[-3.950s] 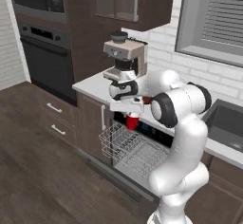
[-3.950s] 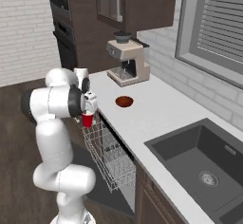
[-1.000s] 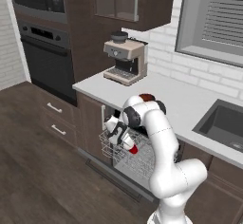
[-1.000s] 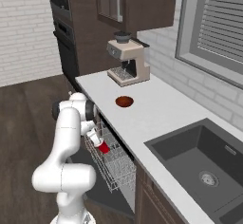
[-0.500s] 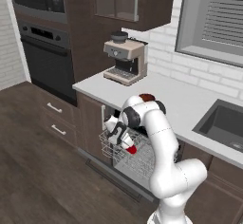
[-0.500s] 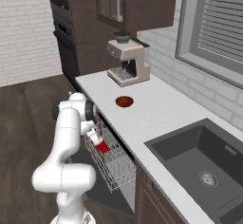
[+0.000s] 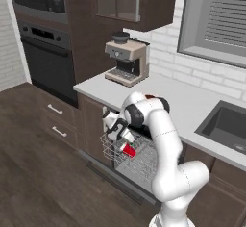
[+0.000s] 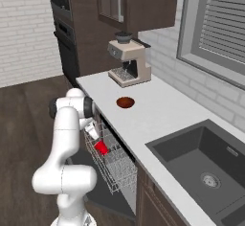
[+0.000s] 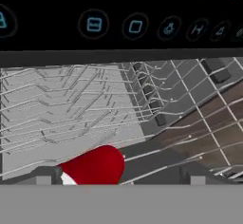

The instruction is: Pick up the cup and bowl from the counter, place them in the dishwasher, and close the dishwasher door.

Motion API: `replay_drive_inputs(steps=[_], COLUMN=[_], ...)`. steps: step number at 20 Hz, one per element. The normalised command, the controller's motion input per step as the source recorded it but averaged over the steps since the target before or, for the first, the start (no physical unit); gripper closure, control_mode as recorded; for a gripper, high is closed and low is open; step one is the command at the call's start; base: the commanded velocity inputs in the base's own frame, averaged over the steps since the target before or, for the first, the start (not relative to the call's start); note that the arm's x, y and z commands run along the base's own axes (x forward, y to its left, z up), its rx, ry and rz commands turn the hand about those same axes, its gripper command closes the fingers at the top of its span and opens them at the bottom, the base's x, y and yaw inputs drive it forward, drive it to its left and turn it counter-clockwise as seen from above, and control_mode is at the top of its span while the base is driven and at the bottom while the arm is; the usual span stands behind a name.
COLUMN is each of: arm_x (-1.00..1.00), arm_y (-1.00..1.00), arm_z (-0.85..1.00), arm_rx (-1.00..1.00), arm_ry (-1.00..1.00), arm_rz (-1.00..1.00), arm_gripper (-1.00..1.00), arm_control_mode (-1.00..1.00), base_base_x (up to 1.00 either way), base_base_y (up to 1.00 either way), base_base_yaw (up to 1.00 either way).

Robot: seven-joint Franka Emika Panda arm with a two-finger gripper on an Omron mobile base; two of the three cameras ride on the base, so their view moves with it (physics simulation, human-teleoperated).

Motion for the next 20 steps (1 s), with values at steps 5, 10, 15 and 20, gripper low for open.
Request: replay_drive_inputs(steps=[5, 10, 15, 20], arm_x=[-0.11, -0.28, -0.23, -0.01], arm_y=[0.00, 0.00, 0.00, 0.00], arm_z=[0.77, 0.94, 0.77, 1.00], arm_rx=[0.00, 0.02, 0.08, 0.06], arm_ry=[-0.05, -0.13, -0.08, -0.01], arm_rz=[0.00, 0.01, 0.24, 0.40], arm_gripper=[-1.00, -1.00, -1.00, -1.00], arm_control_mode=[-1.00, -1.00, -1.00, -1.00], base_base_x=[0.00, 0.00, 0.00, 0.00], base_base_y=[0.00, 0.00, 0.00, 0.00], base_base_yaw=[0.00, 0.00, 0.00, 0.00])
